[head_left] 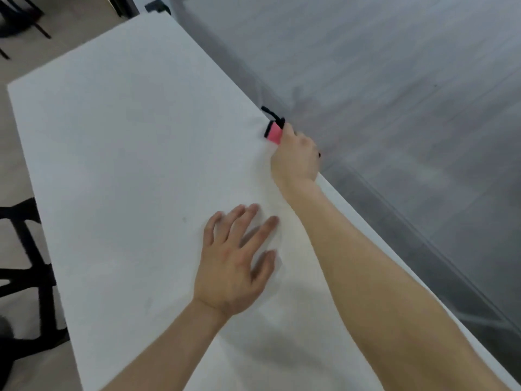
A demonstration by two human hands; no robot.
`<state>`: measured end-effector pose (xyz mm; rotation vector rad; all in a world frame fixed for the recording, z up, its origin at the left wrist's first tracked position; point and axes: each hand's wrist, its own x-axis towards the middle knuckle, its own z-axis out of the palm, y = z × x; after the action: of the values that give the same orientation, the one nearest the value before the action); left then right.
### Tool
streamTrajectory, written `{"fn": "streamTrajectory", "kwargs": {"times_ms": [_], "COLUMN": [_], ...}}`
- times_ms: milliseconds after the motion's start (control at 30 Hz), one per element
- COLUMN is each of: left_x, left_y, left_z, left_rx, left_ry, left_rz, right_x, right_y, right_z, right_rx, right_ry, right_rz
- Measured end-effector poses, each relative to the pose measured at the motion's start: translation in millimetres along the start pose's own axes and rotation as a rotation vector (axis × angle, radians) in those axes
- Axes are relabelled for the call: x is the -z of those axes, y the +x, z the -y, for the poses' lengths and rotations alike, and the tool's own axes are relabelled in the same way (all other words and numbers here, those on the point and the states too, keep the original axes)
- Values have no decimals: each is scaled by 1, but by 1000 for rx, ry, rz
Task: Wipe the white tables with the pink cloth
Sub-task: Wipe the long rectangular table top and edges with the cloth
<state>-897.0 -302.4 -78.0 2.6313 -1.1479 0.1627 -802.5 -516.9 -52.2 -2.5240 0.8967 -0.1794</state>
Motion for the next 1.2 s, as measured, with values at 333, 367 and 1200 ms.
{"fn": "streamTrajectory", "kwargs": {"times_ms": [333, 367, 1200], "left_x": [-2, -2, 3], "left_y": [0, 0, 7], "left_z": [-1, -1, -1], "left_rx": [20, 24, -130], "left_ry": [13, 13, 227], "left_rz": [7, 6, 48], "right_x": [39, 37, 68], "right_y": [-104, -99, -174], "right_z": [-81, -75, -140], "right_rx": [-52, -58, -93], "right_ry": [-100, -108, -135], "right_rz": [-115, -112, -83]}}
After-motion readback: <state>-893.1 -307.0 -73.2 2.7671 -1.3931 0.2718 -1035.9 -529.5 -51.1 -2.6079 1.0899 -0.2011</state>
